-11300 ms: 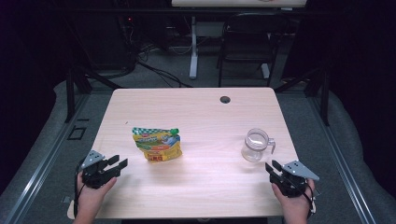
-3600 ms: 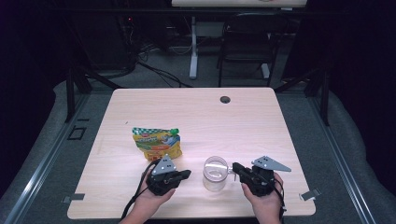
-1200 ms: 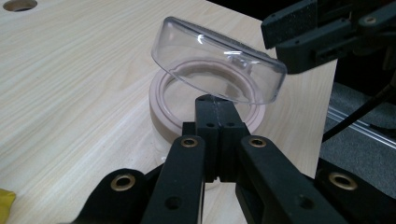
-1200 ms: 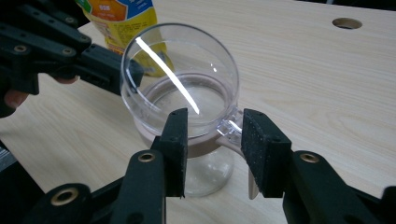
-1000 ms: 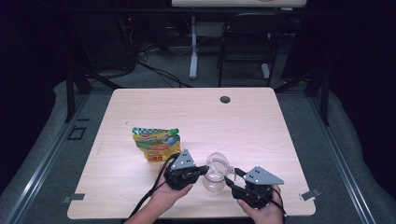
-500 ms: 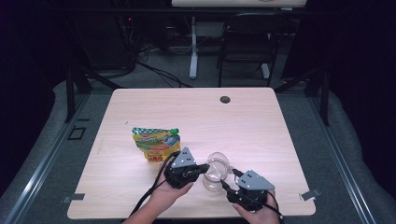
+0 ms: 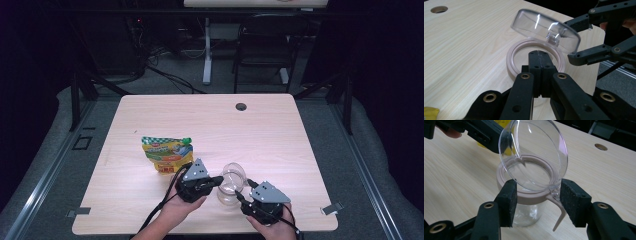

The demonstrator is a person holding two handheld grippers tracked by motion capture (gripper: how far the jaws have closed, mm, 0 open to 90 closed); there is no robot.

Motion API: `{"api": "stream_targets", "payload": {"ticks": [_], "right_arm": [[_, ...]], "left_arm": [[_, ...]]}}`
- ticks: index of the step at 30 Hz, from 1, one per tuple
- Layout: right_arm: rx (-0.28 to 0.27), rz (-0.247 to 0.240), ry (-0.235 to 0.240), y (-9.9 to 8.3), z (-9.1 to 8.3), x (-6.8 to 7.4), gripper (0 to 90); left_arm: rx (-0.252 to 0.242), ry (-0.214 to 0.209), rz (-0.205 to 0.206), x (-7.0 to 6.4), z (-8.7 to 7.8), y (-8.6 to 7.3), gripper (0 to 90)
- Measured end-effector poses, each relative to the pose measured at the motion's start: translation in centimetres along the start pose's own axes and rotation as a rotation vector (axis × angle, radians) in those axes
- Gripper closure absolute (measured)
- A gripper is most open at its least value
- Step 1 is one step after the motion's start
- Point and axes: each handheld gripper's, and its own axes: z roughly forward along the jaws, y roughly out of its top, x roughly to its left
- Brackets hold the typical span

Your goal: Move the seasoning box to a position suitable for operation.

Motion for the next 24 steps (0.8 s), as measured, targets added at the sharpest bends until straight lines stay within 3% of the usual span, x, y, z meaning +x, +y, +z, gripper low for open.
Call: {"api": "stream_targets", "payload": {"ticks": [17,24], "right_arm": [[-0.023,0.019,-0.006,0.1,-0.3,0.1,52.7],[-0.024,0.053,-0.013,0.0,-0.4,-0.3,54.6]], "left_arm": [[0.005,0.069,-0.048,2.5,-3.2,-2.9,90.0],[0.014,0.106,-0.057,3.3,-4.8,-4.2,90.0]]}}
